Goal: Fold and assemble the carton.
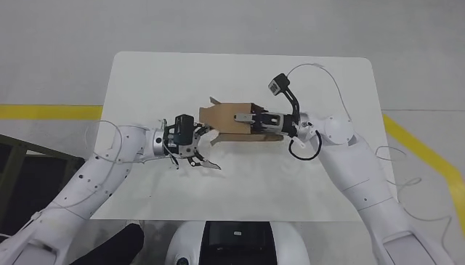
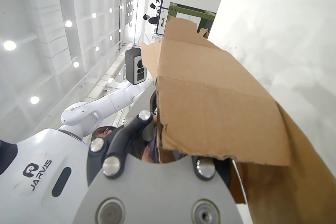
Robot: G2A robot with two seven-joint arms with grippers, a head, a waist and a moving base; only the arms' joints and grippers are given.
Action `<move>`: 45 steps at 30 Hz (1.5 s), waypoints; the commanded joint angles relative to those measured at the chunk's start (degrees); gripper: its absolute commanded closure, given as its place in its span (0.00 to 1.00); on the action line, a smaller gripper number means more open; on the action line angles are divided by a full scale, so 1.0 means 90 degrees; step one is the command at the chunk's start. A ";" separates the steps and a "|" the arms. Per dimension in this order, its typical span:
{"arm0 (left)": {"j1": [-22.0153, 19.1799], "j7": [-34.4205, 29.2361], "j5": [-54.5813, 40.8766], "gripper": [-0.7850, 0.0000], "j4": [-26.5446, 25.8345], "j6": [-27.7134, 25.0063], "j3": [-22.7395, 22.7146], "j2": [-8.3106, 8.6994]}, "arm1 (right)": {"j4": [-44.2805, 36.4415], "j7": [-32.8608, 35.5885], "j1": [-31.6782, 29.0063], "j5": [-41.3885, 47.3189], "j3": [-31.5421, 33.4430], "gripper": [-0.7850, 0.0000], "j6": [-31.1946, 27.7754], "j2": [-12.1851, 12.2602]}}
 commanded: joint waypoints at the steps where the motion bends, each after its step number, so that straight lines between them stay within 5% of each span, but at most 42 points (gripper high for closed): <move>1: -0.0017 0.0006 -0.0023 0.00 0.0010 0.0000 0.0019 0.0012 | -0.0011 0.0039 -0.0002 0.0022 -0.0008 1.00 -0.0001 -0.0002; 26: -0.0194 0.0078 -0.0522 0.00 0.0158 0.0000 0.0246 0.0078 | -0.0056 0.0277 -0.0024 0.0151 -0.0046 1.00 0.0009 -0.0011; 30: -0.0251 0.0092 -0.0628 0.22 0.0201 0.0000 0.0345 0.0101 | -0.0061 0.0297 -0.0026 0.0157 -0.0049 1.00 0.0032 -0.0010; 34: -0.0312 0.0097 -0.0703 0.31 0.0227 0.0000 0.0441 0.0126 | -0.0073 0.0325 -0.0030 0.0175 -0.0057 1.00 0.0030 -0.0012; 45: -0.0448 0.0188 -0.0953 0.25 0.0355 0.0000 0.0659 0.0205 | -0.0081 0.0394 -0.0019 0.0200 -0.0057 1.00 0.0039 -0.0013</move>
